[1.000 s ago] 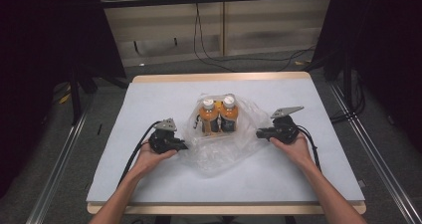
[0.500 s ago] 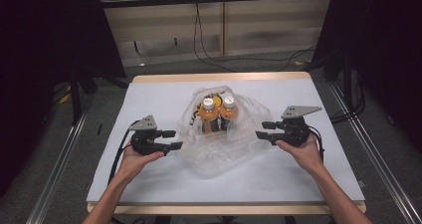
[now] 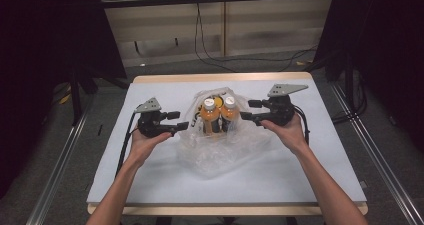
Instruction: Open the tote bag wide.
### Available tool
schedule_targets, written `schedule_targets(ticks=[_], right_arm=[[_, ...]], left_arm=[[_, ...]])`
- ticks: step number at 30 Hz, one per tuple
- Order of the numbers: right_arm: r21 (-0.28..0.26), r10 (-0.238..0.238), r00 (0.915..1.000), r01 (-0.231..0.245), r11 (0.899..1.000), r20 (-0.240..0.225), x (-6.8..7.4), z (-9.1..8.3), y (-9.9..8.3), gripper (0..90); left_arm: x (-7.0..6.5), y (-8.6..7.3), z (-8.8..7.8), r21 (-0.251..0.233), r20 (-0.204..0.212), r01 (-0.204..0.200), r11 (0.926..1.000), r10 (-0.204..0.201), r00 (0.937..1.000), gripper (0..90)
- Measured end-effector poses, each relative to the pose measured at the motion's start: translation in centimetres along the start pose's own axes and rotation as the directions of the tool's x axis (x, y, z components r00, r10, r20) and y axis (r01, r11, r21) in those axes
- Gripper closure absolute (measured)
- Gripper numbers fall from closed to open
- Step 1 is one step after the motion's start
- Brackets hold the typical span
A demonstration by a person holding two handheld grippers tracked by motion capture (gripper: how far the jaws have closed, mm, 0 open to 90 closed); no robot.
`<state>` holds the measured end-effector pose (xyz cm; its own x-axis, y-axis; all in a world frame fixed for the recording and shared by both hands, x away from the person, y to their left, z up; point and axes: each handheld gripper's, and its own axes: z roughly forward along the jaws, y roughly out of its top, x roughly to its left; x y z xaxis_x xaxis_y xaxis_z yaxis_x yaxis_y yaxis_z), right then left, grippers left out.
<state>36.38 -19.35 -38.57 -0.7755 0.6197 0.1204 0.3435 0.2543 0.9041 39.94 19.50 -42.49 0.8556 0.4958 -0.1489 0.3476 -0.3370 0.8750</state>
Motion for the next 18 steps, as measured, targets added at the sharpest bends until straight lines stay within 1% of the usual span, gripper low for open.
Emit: schedule_targets(ticks=[1,2,3,4,6,7,8,9,11,12,13,14,15,17,18], right_arm=[[0.005,-0.001,1.0000,0.001,1.000,-0.008,-0.1,0.5,0.2,41.2],[0.008,-0.006,0.9999,0.006,1.000,-0.010,-0.1,0.9,0.2,43.1],[0.015,-0.009,0.9999,0.009,1.000,-0.008,-0.1,1.1,0.2,46.4],[0.028,-0.009,0.9999,0.009,1.000,-0.011,-0.2,1.4,0.2,51.9],[0.042,-0.007,0.9999,0.008,0.999,-0.013,-0.4,1.8,-0.1,66.3],[0.038,-0.004,0.9998,0.005,0.999,-0.021,-0.5,1.8,-0.2,75.0],[0.030,-0.004,0.9997,0.005,1.000,-0.023,-0.5,1.8,-0.2,84.6],[0.023,-0.002,0.9998,0.003,1.000,-0.020,-0.6,1.7,-0.2,90.0],[0.016,0.012,0.9999,-0.012,1.000,-0.009,-0.9,1.6,-0.2,90.0],[0.016,0.016,0.9999,-0.015,1.000,-0.004,-1.2,1.6,-0.2,90.0],[0.012,0.025,0.9996,-0.026,1.000,0.007,-1.7,1.6,-0.2,90.0],[0.008,0.035,0.9993,-0.035,0.999,0.010,-2.1,1.7,-0.2,90.0],[0.002,0.048,0.9987,-0.048,0.999,0.016,-2.6,1.7,-0.2,90.0],[-0.003,0.069,0.9972,-0.069,0.998,0.030,-3.5,1.8,-0.3,90.0],[-0.007,0.084,0.9954,-0.084,0.996,0.044,-4.2,1.9,-0.3,90.0]], left_arm=[[0.2,-0.2,0.4,0.015,-0.007,0.005,0.9999,-0.005,1.0000,37.9],[0.3,-0.3,0.7,0.021,-0.001,0.009,0.9997,-0.009,1.0000,37.7],[0.4,-0.5,1.1,0.035,0.002,0.014,0.9993,-0.014,0.9999,37.2],[0.5,-0.6,1.3,0.045,0.005,0.024,0.9987,-0.024,0.9997,37.4],[0.6,-0.9,1.6,0.066,0.015,0.018,0.9977,-0.019,0.9997,38.7],[0.5,-0.9,1.8,0.075,0.013,0.007,0.9972,-0.008,0.9999,41.6],[0.4,-0.9,1.8,0.083,0.010,0.000,0.9966,-0.001,0.9999,46.6],[0.4,-0.9,1.9,0.090,0.014,-0.007,0.9960,0.006,0.9999,52.0],[0.6,-0.9,2.0,0.095,0.035,-0.014,0.9954,0.011,0.9993,71.7],[0.7,-0.9,2.0,0.090,0.033,-0.018,0.9958,0.015,0.9994,79.4],[0.8,-1.0,2.1,0.082,0.038,-0.006,0.9966,0.003,0.9993,87.4],[1.1,-1.0,2.2,0.083,0.046,0.001,0.9965,-0.005,0.9989,89.3],[1.2,-1.0,2.3,0.089,0.034,0.007,0.9960,-0.010,0.9994,90.0],[1.7,-1.1,2.6,0.102,0.023,0.012,0.9947,-0.014,0.9996,90.0],[2.0,-1.2,2.7,0.108,0.014,0.019,0.9940,-0.021,0.9997,90.0]])
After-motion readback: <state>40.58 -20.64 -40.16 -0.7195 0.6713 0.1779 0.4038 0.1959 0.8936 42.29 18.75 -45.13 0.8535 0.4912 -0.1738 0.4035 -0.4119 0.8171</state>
